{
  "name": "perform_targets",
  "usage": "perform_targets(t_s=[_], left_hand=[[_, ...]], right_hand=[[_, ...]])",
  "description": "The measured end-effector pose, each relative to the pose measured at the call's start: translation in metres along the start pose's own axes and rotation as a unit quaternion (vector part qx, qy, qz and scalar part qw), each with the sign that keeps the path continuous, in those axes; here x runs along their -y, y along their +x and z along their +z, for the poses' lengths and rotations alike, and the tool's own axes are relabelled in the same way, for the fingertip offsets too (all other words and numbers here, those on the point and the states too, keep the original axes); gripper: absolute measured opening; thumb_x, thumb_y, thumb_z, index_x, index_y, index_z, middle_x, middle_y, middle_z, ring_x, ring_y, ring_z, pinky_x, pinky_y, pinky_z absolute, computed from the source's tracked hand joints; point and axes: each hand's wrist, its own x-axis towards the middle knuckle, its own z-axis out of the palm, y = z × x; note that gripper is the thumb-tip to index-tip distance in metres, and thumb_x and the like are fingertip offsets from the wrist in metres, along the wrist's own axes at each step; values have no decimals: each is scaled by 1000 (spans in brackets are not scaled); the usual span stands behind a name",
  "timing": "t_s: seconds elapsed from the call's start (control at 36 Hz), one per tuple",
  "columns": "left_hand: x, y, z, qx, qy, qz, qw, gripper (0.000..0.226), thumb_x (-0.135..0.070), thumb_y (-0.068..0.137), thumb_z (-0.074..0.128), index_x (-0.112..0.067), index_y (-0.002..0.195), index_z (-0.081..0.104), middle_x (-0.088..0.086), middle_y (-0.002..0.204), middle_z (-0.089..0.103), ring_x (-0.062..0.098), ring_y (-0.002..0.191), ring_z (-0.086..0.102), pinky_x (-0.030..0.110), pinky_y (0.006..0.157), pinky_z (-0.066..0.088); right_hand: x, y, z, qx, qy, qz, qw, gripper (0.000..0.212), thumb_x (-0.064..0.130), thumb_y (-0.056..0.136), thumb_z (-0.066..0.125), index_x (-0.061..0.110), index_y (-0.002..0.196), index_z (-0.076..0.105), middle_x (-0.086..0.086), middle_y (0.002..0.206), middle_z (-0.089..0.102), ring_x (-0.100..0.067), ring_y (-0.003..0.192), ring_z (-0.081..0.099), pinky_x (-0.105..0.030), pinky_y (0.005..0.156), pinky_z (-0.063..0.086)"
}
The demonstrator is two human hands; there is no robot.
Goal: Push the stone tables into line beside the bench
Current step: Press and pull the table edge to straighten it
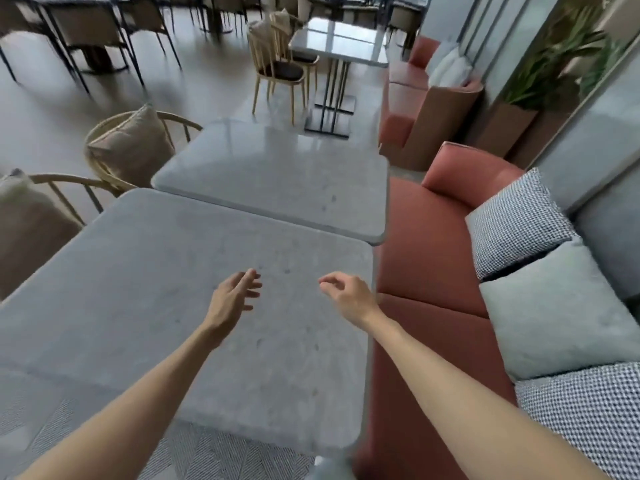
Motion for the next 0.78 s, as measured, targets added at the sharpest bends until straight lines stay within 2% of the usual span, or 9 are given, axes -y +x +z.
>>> perform_targets(t_s=[0.14,0.22,0.28,0.36,0.5,0.58,0.78], left_hand=[[11,12,-4,-77,-36,-30,996,33,-32,104,45,-7,109,66,16,108,70,28,95,66,48,86,54],[20,16,-8,-150,-71,-58,984,34,-32,104,45,-6,109,66,15,107,70,29,97,67,47,85,54],[28,15,-7,-195,-107,-75,972,32,-31,105,44,-7,106,65,14,104,69,28,93,66,46,82,54],[46,8,3,-260,-173,-108,944,28,-29,104,44,-9,101,64,14,99,68,24,85,65,41,74,54],[73,-14,36,-340,-328,-164,866,28,-25,104,45,-8,92,63,13,93,66,24,77,62,39,66,53],[92,-31,57,-367,-376,-185,831,26,-23,102,47,-8,89,63,14,91,65,25,75,61,39,66,52],[134,-48,94,-378,-429,-216,791,20,-19,100,52,-8,86,60,12,85,61,25,74,59,39,67,52]], right_hand=[[-16,59,19,66,53,-13,996,12,20,93,62,18,98,73,0,92,72,-18,94,67,-33,85,50],[-25,93,33,103,115,17,988,13,15,95,58,14,97,71,-12,95,71,-25,88,65,-39,79,51],[-31,110,39,127,167,41,977,13,10,96,55,11,95,69,-15,94,68,-26,83,62,-36,71,48],[-42,128,44,160,186,67,967,14,8,97,53,5,99,67,-13,92,66,-24,77,61,-33,66,46],[-66,140,47,176,190,130,957,14,10,97,52,6,91,64,-6,83,64,-19,67,58,-31,60,44],[-87,145,50,178,172,166,954,18,11,96,52,11,81,60,-5,78,61,-18,65,56,-31,57,42],[-128,148,40,154,112,169,967,21,8,93,54,14,74,57,-3,70,56,-17,61,54,-28,53,40]])
